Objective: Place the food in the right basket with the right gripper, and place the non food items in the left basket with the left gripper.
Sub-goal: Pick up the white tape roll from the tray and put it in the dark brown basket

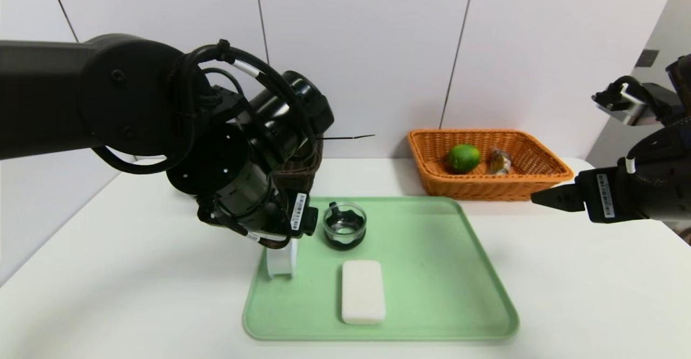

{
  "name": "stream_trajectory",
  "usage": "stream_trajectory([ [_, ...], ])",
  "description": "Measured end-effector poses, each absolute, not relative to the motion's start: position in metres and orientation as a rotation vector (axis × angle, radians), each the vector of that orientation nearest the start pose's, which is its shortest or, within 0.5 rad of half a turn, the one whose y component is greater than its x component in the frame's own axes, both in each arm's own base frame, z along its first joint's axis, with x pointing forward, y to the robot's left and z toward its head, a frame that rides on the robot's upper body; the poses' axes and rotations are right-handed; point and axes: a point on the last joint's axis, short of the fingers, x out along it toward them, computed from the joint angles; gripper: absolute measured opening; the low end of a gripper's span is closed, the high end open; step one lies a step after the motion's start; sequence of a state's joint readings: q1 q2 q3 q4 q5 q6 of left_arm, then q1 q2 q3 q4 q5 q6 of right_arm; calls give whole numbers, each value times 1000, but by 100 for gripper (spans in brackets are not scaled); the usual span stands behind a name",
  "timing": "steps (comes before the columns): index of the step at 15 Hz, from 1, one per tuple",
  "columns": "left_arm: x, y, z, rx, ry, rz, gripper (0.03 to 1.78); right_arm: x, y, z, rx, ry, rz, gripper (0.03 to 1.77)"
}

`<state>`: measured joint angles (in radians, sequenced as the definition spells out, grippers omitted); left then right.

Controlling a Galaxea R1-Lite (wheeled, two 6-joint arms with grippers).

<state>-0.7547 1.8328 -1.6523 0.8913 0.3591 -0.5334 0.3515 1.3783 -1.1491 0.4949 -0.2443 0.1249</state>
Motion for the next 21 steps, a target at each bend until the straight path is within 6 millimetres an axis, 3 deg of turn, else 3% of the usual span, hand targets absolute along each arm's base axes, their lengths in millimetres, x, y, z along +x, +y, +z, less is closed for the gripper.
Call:
stream_trajectory([
  [14, 258, -218, 201, 26, 1096, -47, 169, 180, 58, 258, -87, 690, 46, 169],
  [15, 259, -218, 200, 27, 1097, -46, 160, 180, 58, 257, -88, 692, 46, 169],
  [18, 263, -221, 196, 22, 1091, -47, 110, 176, 57, 254, -92, 703, 46, 169],
  [21, 270, -220, 189, 22, 1102, -30, 79, 171, 55, 251, -92, 707, 45, 169],
])
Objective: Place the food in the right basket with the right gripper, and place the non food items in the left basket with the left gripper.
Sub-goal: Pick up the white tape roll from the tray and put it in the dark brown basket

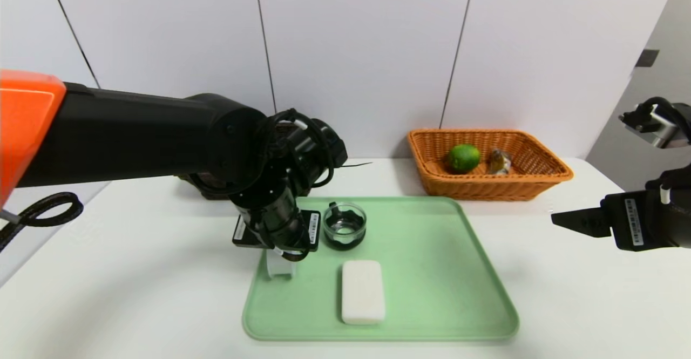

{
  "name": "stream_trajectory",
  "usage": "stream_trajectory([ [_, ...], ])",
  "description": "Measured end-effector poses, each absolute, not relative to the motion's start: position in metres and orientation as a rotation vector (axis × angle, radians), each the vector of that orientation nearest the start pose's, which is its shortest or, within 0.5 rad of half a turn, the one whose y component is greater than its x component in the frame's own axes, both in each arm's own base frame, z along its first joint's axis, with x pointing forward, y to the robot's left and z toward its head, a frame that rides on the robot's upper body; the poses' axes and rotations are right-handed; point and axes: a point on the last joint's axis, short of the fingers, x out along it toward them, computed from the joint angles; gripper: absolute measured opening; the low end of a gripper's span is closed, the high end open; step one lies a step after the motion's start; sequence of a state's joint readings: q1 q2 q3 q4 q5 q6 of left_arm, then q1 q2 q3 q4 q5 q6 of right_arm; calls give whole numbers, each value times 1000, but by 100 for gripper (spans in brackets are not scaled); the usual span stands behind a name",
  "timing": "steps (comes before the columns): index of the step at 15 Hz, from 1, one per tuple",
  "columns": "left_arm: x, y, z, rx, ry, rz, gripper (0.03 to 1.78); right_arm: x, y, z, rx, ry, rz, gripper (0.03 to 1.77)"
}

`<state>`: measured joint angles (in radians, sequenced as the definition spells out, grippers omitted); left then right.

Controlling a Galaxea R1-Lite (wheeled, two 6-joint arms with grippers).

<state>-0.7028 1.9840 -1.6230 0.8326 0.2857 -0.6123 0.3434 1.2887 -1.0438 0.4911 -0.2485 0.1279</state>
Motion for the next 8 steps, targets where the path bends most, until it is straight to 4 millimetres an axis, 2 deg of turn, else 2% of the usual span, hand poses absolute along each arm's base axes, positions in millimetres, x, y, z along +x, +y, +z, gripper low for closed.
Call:
stream_trajectory([
  [1, 271, -219, 188, 22, 1105, -24, 57, 169, 55, 251, -92, 706, 45, 169],
  [6, 273, -218, 187, 17, 1107, -17, 59, 166, 54, 254, -88, 680, 53, 169],
  [8, 270, -215, 196, 6, 1088, -31, 59, 166, 54, 254, -88, 677, 54, 169],
])
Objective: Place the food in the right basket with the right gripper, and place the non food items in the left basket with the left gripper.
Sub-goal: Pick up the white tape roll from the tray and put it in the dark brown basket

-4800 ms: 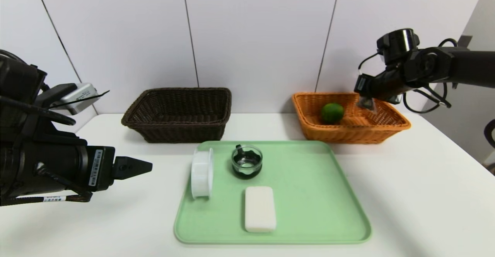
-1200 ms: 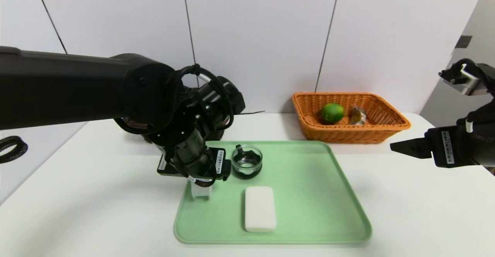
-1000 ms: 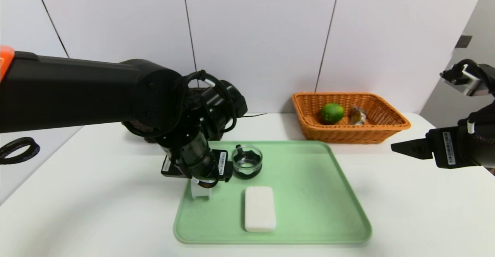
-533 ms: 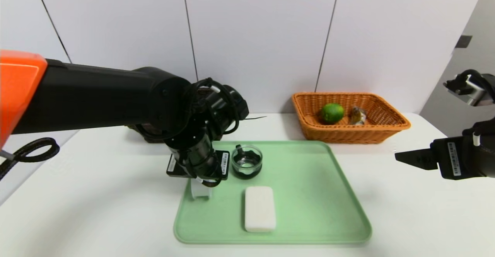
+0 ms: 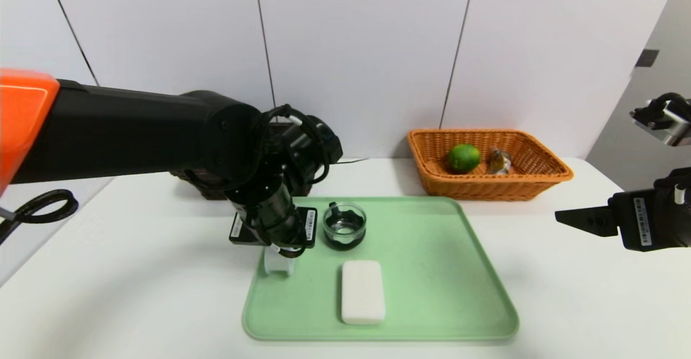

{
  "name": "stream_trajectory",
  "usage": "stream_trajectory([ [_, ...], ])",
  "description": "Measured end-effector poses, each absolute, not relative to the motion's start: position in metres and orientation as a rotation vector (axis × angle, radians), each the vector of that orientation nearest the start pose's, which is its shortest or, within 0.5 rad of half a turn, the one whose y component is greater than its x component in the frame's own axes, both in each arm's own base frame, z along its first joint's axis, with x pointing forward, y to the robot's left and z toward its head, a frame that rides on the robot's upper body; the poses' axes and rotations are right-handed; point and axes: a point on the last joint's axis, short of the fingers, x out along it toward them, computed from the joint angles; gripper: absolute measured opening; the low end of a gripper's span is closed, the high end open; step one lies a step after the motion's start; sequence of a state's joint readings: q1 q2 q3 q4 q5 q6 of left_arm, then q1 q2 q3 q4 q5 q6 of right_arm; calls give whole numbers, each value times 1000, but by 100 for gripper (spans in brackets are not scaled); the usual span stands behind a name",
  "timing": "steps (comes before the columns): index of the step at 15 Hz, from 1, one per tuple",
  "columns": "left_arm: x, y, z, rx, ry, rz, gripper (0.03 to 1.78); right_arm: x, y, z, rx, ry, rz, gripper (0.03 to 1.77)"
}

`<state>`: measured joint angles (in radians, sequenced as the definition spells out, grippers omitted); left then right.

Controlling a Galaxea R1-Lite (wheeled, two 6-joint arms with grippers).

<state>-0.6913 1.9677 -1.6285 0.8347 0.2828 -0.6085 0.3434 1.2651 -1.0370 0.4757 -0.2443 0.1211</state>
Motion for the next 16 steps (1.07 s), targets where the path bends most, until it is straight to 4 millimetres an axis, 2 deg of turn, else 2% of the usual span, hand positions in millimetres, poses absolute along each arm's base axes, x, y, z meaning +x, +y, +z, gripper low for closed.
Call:
stream_trajectory([
  [4, 250, -206, 241, -73, 1006, -128, 59, 167, 54, 253, -84, 681, 54, 170],
  [9, 219, -181, 317, -195, 822, -217, 59, 172, 56, 251, -88, 697, 55, 170],
  [11, 220, -166, 335, -225, 756, -205, 59, 174, 57, 250, -92, 701, 56, 170],
  [13, 229, -150, 343, -226, 711, -173, 59, 177, 58, 250, -90, 697, 58, 170],
  [16, 258, -125, 346, -214, 659, -114, 59, 181, 60, 250, -83, 671, 64, 170],
])
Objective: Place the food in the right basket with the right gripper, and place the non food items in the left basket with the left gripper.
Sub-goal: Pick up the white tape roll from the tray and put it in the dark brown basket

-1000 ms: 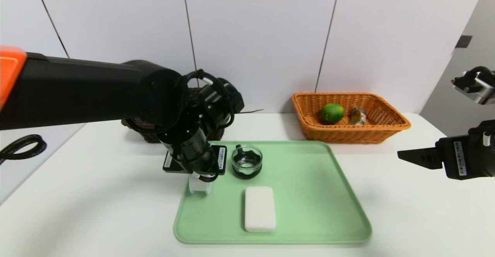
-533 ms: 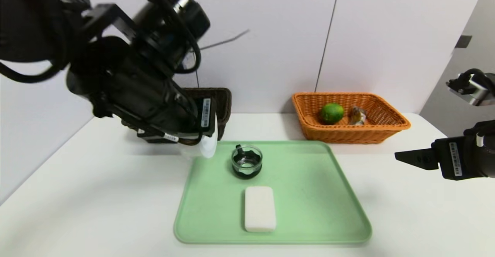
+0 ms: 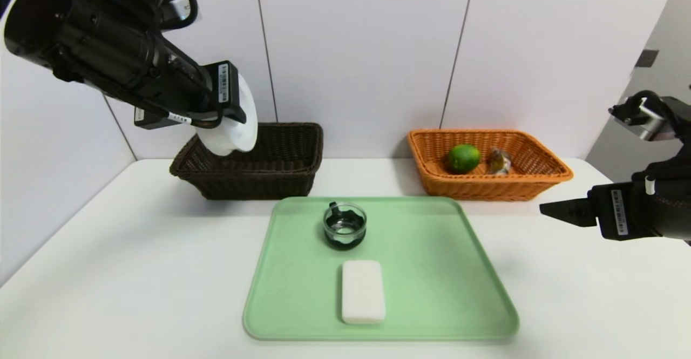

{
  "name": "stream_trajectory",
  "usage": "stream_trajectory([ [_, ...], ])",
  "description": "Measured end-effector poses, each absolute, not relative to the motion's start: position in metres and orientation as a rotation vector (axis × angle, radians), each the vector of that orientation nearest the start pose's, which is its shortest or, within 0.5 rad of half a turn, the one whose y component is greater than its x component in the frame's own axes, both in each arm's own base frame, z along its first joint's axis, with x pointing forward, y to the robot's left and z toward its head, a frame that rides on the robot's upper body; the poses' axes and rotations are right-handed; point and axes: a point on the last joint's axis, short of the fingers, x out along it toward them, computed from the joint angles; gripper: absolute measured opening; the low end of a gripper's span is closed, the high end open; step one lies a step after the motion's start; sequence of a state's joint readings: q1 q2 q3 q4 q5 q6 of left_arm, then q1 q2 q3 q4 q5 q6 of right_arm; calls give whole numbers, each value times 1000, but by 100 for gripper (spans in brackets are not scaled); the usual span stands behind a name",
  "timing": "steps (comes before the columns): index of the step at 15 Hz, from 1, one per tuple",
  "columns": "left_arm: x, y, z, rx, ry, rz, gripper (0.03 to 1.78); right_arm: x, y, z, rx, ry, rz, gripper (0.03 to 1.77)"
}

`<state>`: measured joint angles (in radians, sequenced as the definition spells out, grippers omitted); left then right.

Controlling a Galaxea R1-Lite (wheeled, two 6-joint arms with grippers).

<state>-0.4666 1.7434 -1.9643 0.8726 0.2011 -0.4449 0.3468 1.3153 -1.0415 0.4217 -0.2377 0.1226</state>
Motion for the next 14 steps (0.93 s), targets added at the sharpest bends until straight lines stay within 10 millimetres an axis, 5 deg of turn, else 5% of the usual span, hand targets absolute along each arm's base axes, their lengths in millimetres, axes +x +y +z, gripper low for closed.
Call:
stream_trajectory([
  [7, 345, -97, 306, -190, 607, 4, 59, 184, 60, 247, -86, 685, 59, 170],
  [14, 397, -70, 258, -112, 663, 82, 59, 191, 63, 240, -94, 716, 61, 170],
])
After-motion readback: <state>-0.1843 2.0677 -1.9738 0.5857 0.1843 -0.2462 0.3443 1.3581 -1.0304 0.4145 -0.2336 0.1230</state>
